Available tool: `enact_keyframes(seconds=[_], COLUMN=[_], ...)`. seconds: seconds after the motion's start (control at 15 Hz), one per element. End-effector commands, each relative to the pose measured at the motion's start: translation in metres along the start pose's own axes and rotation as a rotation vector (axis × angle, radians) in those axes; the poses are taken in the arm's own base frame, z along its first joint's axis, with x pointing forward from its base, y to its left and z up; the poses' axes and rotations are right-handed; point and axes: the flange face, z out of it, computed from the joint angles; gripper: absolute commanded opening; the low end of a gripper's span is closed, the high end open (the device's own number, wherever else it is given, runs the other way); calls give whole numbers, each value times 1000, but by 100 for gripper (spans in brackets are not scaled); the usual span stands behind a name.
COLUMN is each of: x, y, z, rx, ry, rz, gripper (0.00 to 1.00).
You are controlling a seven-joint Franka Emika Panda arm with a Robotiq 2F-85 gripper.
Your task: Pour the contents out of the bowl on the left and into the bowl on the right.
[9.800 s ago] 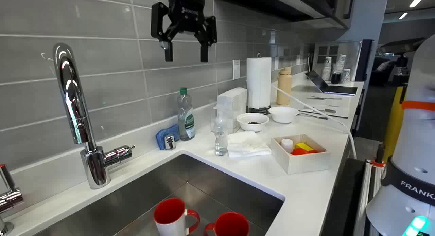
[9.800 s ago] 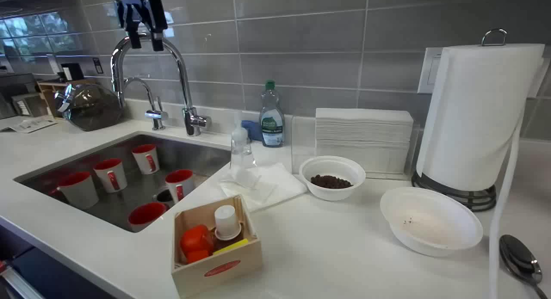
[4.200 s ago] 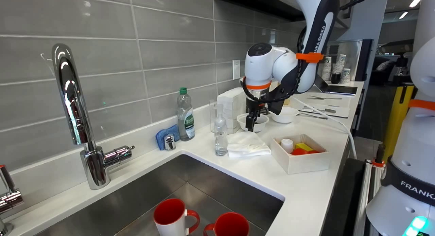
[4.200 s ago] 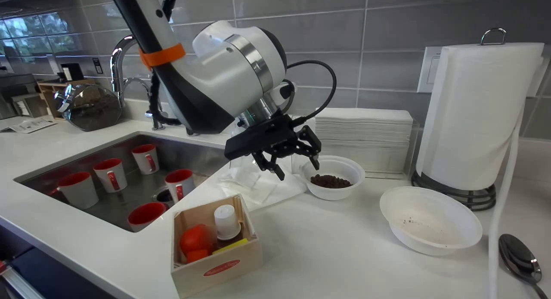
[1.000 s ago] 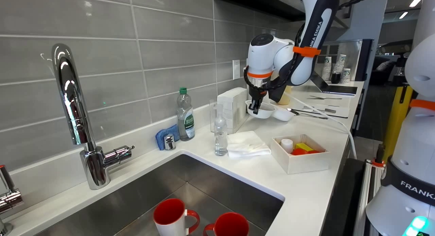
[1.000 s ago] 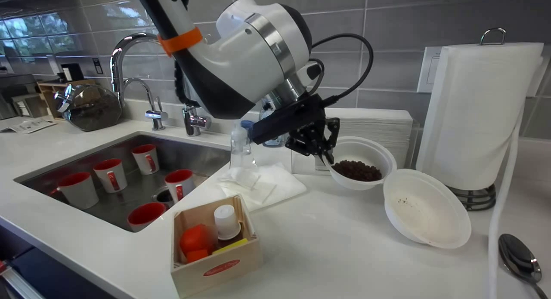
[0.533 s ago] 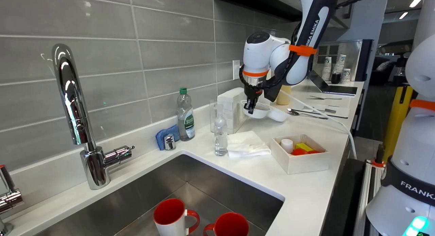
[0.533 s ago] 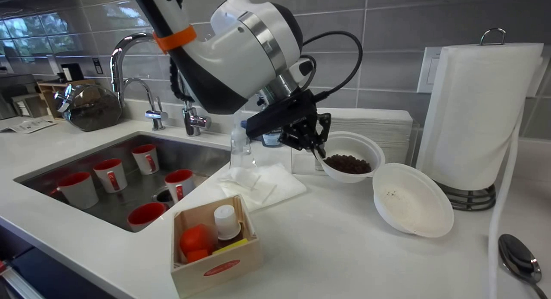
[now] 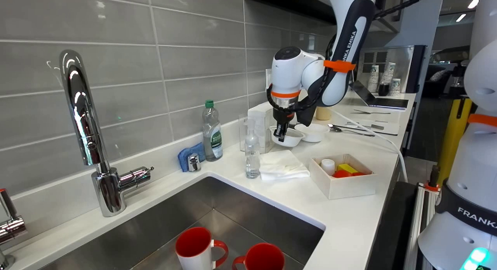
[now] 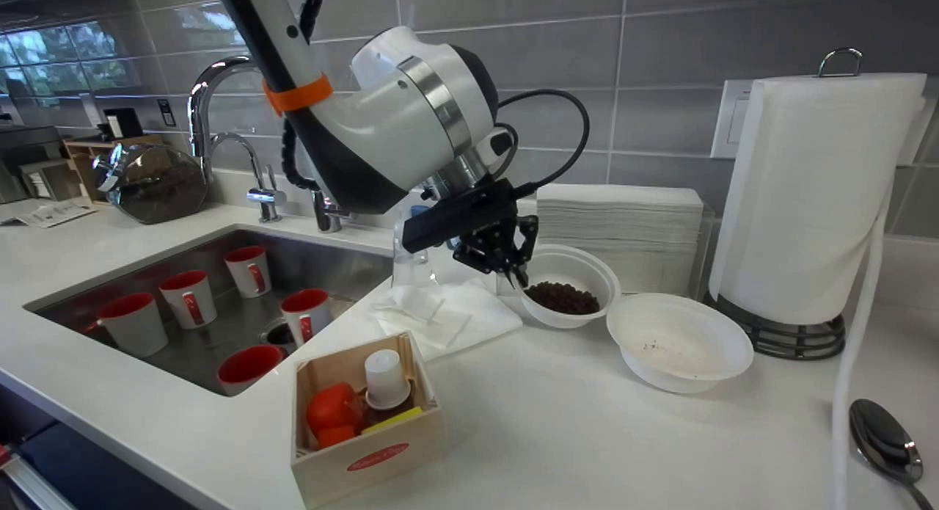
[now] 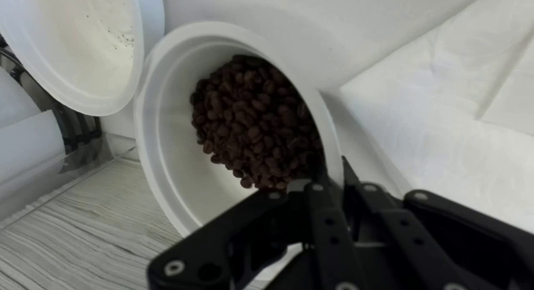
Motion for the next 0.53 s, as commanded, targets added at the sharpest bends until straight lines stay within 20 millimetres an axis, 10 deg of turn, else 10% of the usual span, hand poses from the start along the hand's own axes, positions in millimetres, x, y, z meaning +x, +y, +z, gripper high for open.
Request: enact_keyframes(seconds=[0.0,0.47], x=[9,11], y=[-3,1], z=[-5,-19], rx=[23,1], ry=[26,39], rz=[-26,-26], gripper=[0,0])
